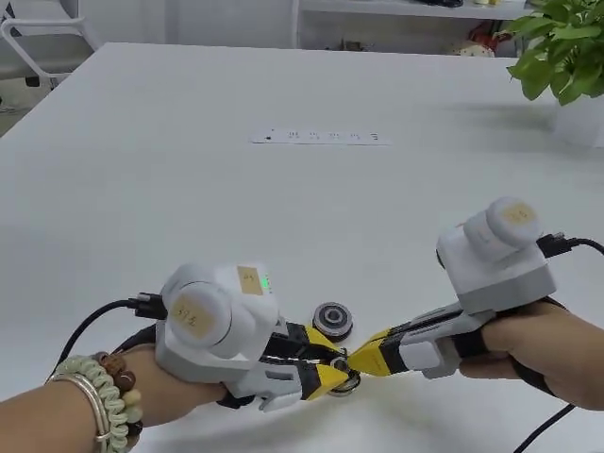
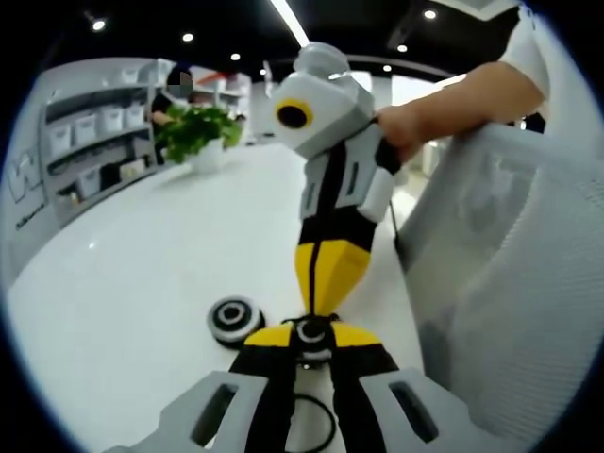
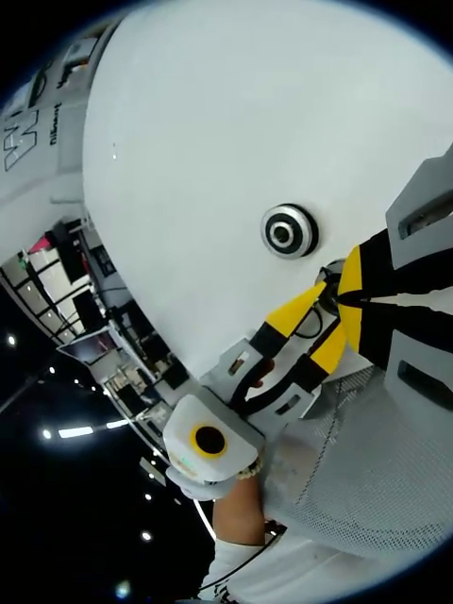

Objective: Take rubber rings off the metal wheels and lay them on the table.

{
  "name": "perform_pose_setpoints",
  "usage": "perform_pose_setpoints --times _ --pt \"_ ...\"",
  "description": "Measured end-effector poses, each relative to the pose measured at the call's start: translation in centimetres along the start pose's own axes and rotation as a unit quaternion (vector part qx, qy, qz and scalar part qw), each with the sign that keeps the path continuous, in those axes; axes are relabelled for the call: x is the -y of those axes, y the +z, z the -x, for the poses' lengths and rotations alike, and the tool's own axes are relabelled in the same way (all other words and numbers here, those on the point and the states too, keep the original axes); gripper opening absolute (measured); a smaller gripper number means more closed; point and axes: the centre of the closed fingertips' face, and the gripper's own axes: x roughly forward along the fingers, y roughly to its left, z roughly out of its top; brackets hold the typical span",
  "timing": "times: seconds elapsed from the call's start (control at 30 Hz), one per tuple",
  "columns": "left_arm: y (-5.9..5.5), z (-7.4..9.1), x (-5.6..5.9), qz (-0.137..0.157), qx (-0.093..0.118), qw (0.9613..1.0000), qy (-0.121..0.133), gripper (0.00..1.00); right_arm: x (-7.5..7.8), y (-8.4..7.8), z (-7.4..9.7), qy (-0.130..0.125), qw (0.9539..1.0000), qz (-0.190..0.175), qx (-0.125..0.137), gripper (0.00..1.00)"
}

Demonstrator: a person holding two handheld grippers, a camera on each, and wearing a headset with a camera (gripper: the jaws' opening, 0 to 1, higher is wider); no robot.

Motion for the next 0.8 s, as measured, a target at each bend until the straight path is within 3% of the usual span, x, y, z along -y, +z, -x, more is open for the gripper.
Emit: perform_pose_setpoints --times 0.03,0.07,0.1,0.13,0.17,0.23,0.5,0.63,0.8 --pt "0.0 0.0 0.0 0.000 0.000 1.0000 0.000 0.14 -0.1 0.3 0.0 0.002 1.0000 0.001 0.008 0.00" --pt "0.0 0.0 0.0 0.001 0.001 1.0000 0.000 0.14 -1.3 1.3 0.0 0.034 0.9988 -0.004 0.036 0.00" --pt "0.0 -0.1 0.0 0.001 0.001 1.0000 0.001 0.14 -1.3 1.4 0.2 0.026 0.9992 -0.010 0.030 0.00" --pt "0.0 -0.1 0.0 0.001 0.001 1.0000 0.001 0.14 -0.6 0.7 0.2 0.000 0.9999 -0.005 0.009 0.00" --pt "0.0 -0.1 0.0 0.001 0.000 1.0000 0.001 0.14 0.1 0.3 -0.1 -0.022 0.9992 0.032 0.000 0.00" --pt "0.0 -0.1 0.0 0.001 0.001 1.0000 0.000 0.14 0.3 -0.8 -0.2 -0.016 0.9994 0.017 -0.024 0.00" --pt "0.1 0.0 0.0 0.022 0.001 0.9998 0.004 0.14 0.7 0.0 0.3 -0.030 0.9995 0.010 -0.004 0.00" --pt "0.2 0.0 0.1 0.015 -0.010 0.9998 0.003 0.15 0.6 -0.1 0.3 -0.034 0.9994 0.004 -0.004 0.00" --pt "0.2 0.4 0.1 0.030 -0.025 0.9992 -0.009 0.17 0.6 0.1 0.5 -0.035 0.9994 -0.003 0.001 0.00"
